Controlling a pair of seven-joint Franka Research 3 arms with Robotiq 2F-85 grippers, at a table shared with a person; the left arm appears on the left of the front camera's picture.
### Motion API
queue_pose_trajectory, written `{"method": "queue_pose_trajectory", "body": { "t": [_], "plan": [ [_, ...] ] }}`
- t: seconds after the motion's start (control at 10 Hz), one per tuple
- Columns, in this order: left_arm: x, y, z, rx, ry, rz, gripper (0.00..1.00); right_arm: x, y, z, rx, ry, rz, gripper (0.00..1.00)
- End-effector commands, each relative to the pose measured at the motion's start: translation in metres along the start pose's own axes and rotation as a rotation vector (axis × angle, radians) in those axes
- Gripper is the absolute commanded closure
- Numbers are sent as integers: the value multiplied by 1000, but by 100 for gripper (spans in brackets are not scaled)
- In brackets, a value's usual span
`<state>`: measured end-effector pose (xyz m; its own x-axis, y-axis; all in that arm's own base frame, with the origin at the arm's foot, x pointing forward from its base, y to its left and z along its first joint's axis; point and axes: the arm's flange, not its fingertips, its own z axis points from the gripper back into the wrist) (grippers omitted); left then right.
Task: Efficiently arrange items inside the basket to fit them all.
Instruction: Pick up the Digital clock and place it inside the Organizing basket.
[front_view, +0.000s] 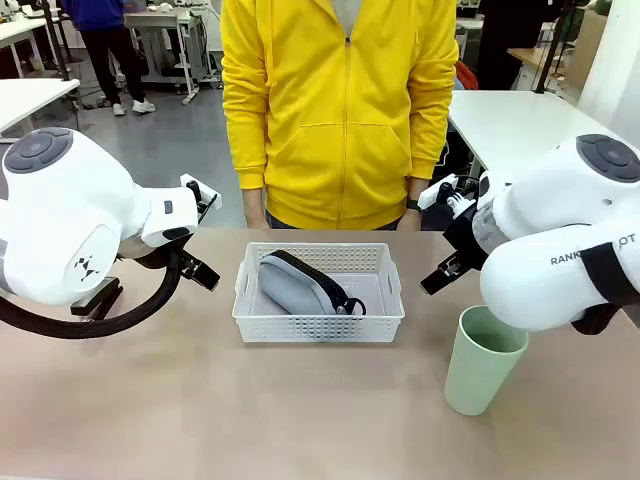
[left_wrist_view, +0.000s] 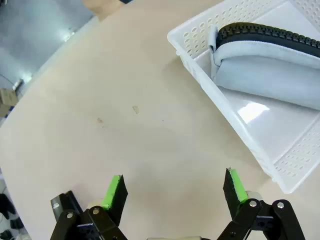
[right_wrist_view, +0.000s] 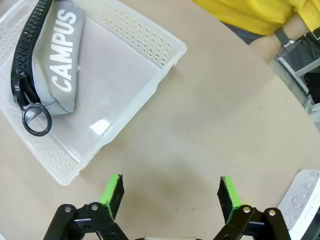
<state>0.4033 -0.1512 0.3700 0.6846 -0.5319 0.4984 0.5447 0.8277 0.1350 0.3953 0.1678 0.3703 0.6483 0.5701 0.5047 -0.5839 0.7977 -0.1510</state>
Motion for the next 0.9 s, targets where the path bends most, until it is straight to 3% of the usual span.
{"method": "queue_pose_trajectory", "body": {
  "t": [0.0, 0.8],
  "plan": [
    [0, 0, 0, 0, 0, 0, 0, 0, 0, 0, 0, 0, 0, 0],
    [0, 0, 0, 0, 0, 0, 0, 0, 0, 0, 0, 0, 0, 0]
  ]
}}
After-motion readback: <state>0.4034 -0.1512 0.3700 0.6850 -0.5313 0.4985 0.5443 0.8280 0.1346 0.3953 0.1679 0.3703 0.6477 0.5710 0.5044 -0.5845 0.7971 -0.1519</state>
